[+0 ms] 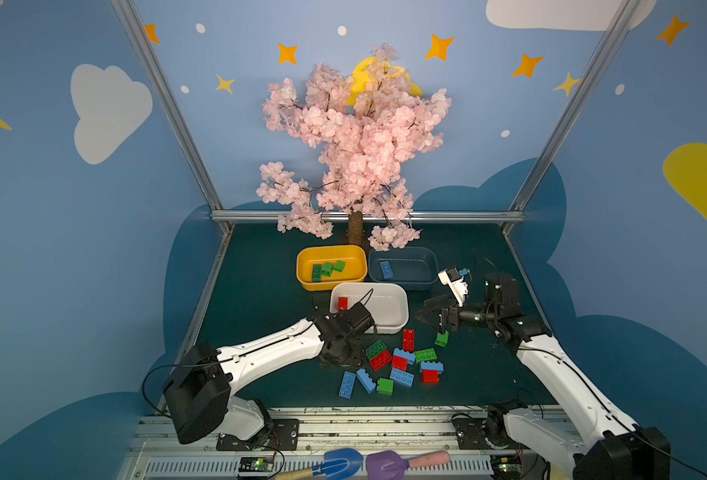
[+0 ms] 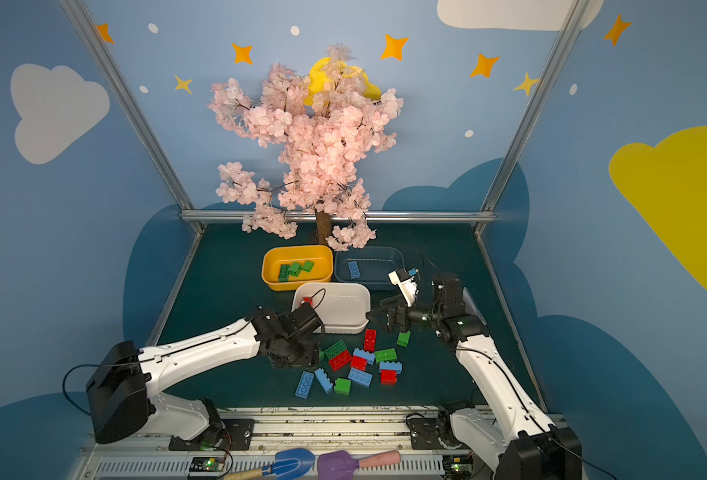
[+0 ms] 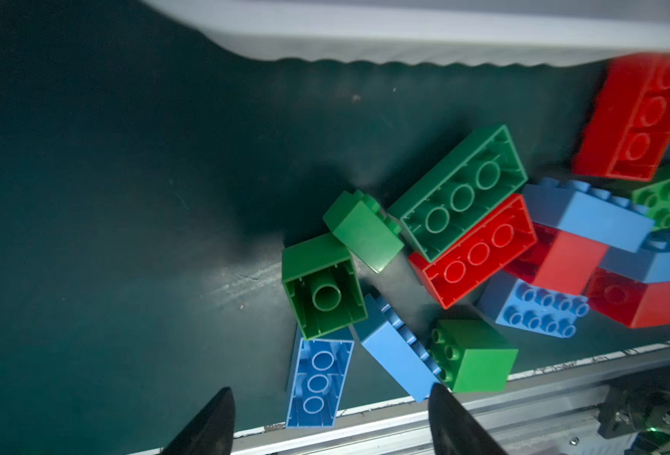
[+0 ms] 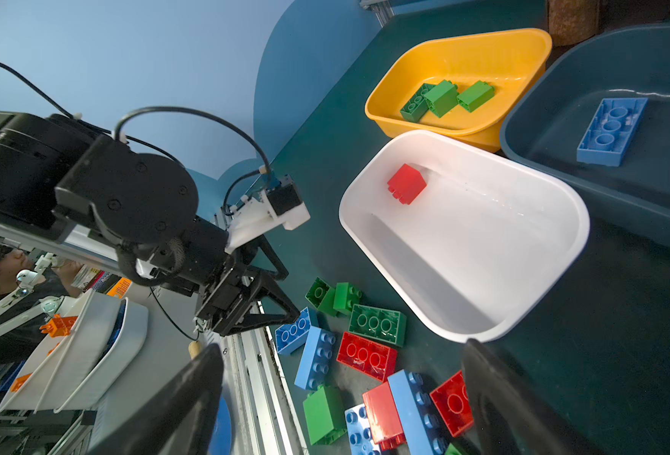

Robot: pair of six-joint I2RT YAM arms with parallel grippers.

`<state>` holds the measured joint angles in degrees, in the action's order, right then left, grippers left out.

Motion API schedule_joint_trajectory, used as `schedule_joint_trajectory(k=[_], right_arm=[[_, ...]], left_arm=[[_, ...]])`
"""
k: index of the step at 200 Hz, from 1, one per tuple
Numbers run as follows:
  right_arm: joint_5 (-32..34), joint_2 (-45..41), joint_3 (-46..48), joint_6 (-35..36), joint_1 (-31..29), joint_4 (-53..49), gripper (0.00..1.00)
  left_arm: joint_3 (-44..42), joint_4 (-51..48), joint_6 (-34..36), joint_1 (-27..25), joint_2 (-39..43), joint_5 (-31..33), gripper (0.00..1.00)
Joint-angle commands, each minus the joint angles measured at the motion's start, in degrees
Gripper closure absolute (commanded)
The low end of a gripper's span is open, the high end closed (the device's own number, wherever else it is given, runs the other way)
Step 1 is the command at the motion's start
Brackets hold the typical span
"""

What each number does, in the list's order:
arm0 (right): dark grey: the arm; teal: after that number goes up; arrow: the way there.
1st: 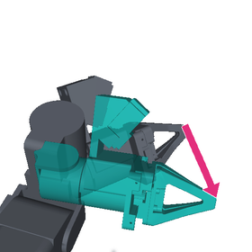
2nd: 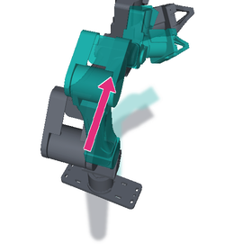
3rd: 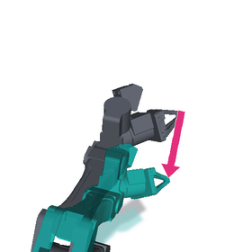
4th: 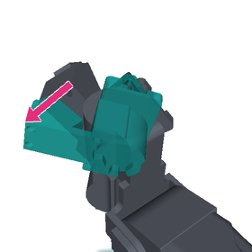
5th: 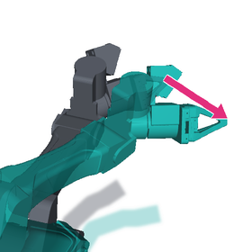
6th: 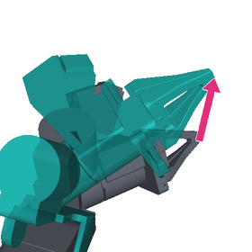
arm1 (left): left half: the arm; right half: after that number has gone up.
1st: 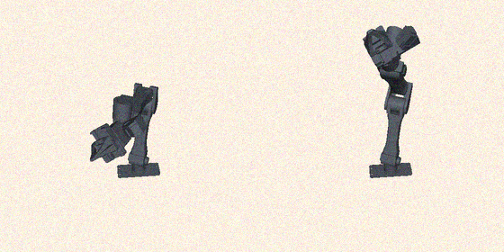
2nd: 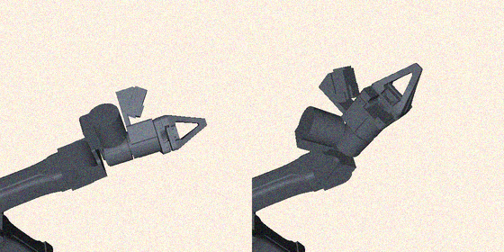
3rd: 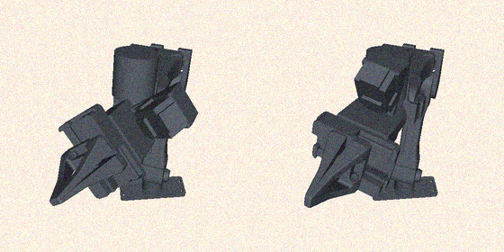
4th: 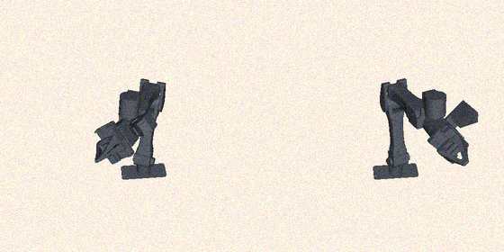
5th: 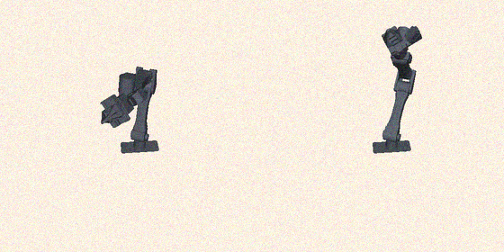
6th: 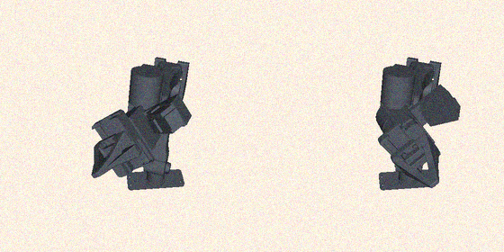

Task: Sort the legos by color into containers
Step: 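Return the left gripper to the pile and grasp another green brick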

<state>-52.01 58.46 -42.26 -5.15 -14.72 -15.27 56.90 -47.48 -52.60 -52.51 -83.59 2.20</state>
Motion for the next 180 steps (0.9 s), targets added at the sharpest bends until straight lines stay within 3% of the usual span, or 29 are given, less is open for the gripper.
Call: schedule_joint_trajectory(k=[1, 117, 150, 180], right_arm=[[-0.09, -0.89, 0.54, 0.51, -0.04, -0.55, 0.07], [0.42, -1.15, 1.22, 0.71, 0.17, -0.46, 0.07], [0.43, -1.24, 1.19, 0.64, 0.21, -0.38, 0.07], [0.33, -1.10, 1.22, 0.46, 0.22, -0.16, 0.07]], left_arm=[[-0.35, 2.93, -2.84, -0.18, -2.85, 1.06, 0.27], [2.33, 4.61, -2.11, 1.53, -14.08, 5.21, 0.50], [2.08, 4.09, -1.11, 2.22, -14.35, 5.57, 0.66], [1.63, 2.46, 0.65, 3.36, -11.77, 6.47, 0.75]])
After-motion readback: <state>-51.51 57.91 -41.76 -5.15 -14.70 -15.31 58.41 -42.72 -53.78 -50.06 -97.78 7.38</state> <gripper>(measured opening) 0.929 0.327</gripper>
